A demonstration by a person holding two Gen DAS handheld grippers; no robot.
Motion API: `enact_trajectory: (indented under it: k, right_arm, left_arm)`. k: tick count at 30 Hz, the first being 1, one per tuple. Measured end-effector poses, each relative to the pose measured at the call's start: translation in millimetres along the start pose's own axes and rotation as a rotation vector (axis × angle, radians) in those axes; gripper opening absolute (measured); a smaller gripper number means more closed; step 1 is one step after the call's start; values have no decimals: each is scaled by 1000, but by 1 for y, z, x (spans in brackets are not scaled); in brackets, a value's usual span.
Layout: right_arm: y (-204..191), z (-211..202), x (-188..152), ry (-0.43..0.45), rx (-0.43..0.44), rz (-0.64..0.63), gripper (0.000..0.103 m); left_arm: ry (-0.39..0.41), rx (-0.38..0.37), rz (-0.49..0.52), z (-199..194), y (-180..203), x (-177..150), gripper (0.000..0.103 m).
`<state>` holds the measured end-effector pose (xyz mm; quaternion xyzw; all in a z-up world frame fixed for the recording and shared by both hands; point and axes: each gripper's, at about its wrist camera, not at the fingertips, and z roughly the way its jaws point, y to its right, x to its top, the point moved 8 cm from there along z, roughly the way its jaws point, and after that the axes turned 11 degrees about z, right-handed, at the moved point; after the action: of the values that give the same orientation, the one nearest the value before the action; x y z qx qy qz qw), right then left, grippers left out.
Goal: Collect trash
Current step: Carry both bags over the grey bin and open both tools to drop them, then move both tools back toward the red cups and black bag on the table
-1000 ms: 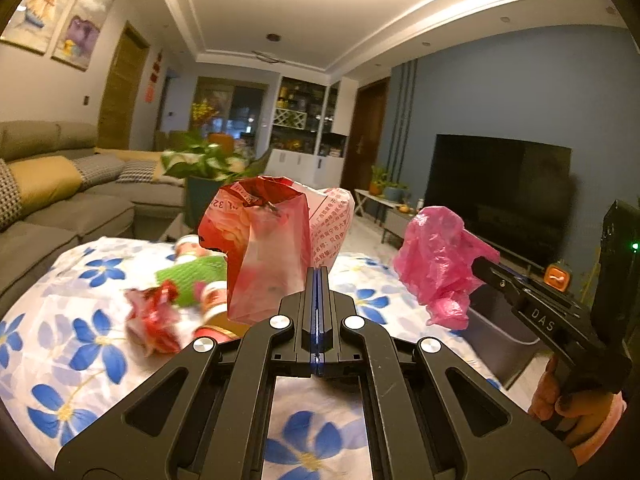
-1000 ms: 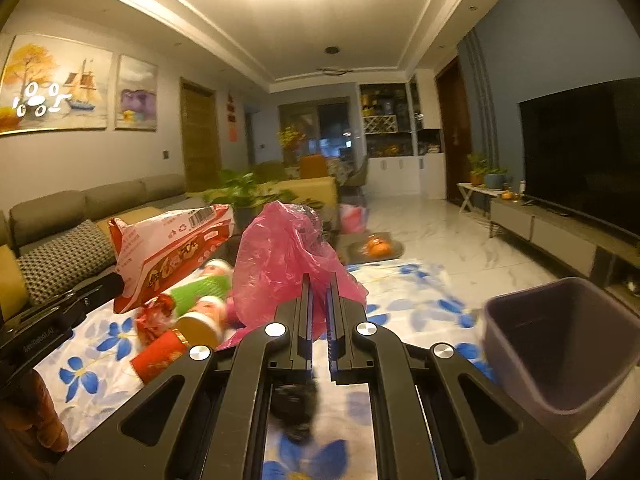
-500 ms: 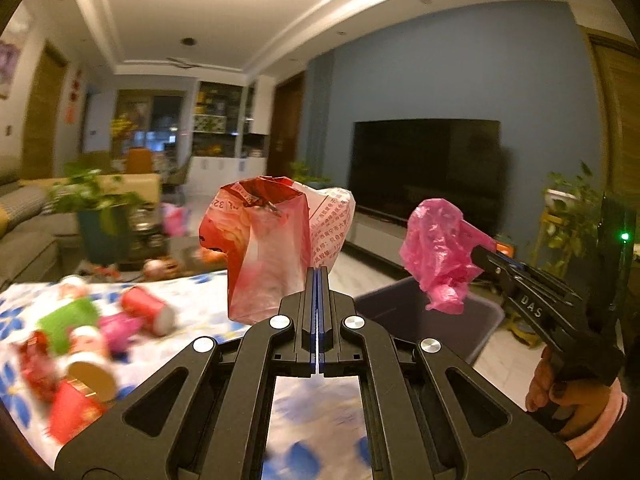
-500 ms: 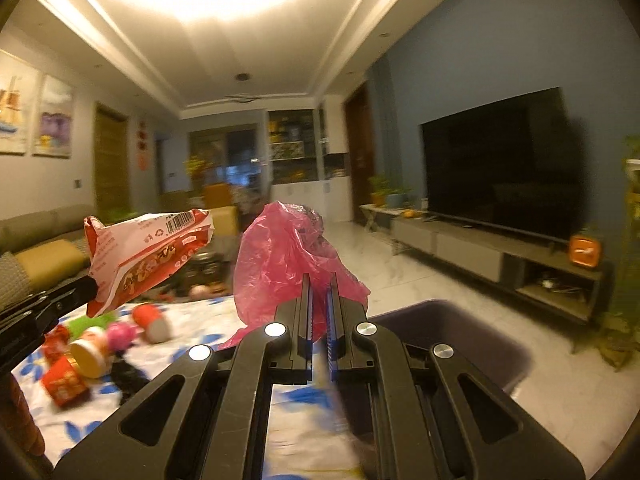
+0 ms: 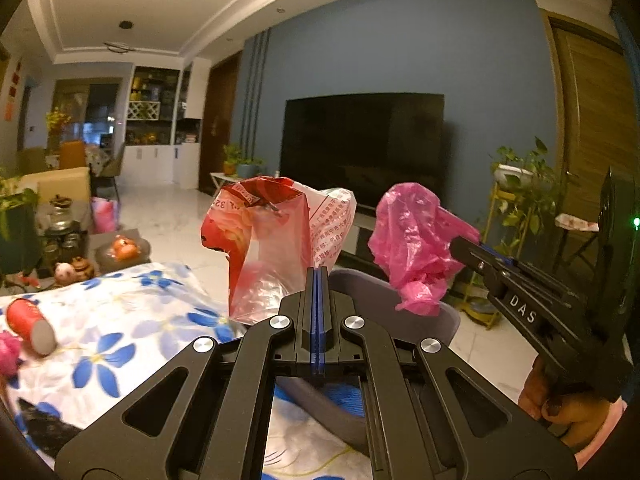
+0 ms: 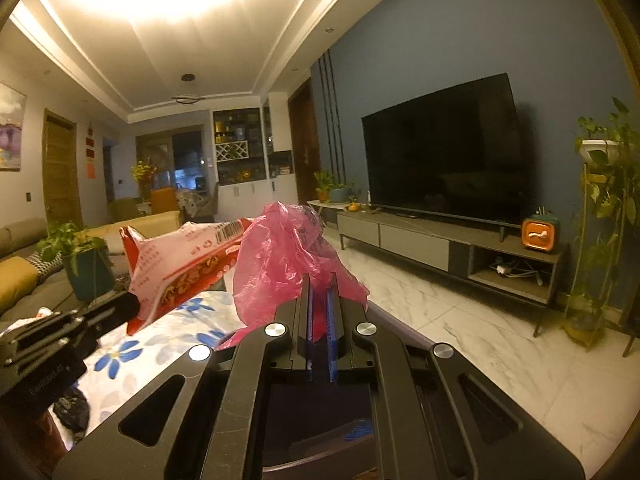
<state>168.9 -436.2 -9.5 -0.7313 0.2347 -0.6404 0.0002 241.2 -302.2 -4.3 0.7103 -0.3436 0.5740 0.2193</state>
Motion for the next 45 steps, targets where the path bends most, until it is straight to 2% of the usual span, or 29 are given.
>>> enact_trajectory:
  k: [10, 25, 27, 30, 32, 37, 39, 40, 42, 45]
  right_arm:
    - [10, 16, -10, -13, -28, -3, 7]
    - [7, 35, -18, -73, -32, 1, 8]
    - [8, 35, -18, -76, -26, 12, 25]
    - [9, 35, -18, -76, -26, 24, 40]
    - [10, 35, -18, -77, -31, 25, 44]
    - [8, 26, -16, -60, -34, 19, 53]
    - [7, 20, -15, -49, -34, 16, 58]
    - [5, 17, -14, -44, -34, 15, 60]
    - [3, 12, -14, -33, -33, 15, 70]
    - [-3, 2, -15, -19, -24, 16, 79]
  left_arm:
    - [-18, -71, -13, 39, 12, -9, 0]
    - [-90, -111, -36, 65, 19, -32, 0]
    - [-98, -99, -30, 66, 19, -35, 0]
    - [-107, -109, -31, 66, 18, -36, 4]
    - [-117, -103, -31, 67, 18, -38, 12]
    - [-113, -65, -44, 60, 12, -40, 41]
    - [-103, -41, -60, 50, 6, -41, 46]
    - [-96, -21, -63, 44, 2, -41, 53]
    - [-84, 32, -64, 32, -5, -42, 57]
    - [-81, 102, -70, 13, -13, -45, 61]
